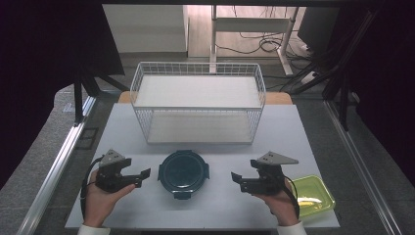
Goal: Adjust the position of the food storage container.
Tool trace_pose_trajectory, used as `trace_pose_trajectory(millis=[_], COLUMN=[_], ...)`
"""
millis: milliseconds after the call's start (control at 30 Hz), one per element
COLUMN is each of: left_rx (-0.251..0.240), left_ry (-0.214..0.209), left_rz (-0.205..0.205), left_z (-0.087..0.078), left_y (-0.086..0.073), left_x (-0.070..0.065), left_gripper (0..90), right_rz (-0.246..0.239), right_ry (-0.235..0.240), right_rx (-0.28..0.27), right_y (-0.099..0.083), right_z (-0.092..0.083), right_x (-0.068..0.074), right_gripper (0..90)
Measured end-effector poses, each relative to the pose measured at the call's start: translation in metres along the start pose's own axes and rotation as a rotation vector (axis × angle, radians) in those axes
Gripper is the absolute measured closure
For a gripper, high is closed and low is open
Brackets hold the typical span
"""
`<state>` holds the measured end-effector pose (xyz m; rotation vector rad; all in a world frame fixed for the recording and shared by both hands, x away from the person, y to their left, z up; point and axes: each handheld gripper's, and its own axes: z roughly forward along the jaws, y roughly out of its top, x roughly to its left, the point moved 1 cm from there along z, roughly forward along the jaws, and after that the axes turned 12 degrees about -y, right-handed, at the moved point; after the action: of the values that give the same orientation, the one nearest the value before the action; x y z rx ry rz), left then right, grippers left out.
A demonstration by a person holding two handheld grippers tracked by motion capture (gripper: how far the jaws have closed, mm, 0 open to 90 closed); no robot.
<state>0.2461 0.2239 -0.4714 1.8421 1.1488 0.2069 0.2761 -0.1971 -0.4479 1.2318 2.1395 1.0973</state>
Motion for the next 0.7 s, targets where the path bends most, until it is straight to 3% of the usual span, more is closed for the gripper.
trace_pose_trajectory(millis=[333,533,700], left_rx=[0.021,0.029,0.029], left_ry=[0.027,-0.012,-0.016], left_rz=[-0.018,0.015,0.047], left_z=[0.003,0.003,0.004], left_y=[-0.001,-0.002,0.002], left_x=[0.000,-0.017,-0.025], left_gripper=[16.9,16.2,16.0], right_rz=[-0.003,-0.005,0.007], right_ry=[-0.011,-0.029,-0.038], right_rx=[0.027,0.003,0.009], right_y=[-0.003,-0.002,-0.005], right_z=[0.004,-0.006,-0.008], right_x=[0.002,0.007,0.005], right_gripper=[15.7,16.0,16.0])
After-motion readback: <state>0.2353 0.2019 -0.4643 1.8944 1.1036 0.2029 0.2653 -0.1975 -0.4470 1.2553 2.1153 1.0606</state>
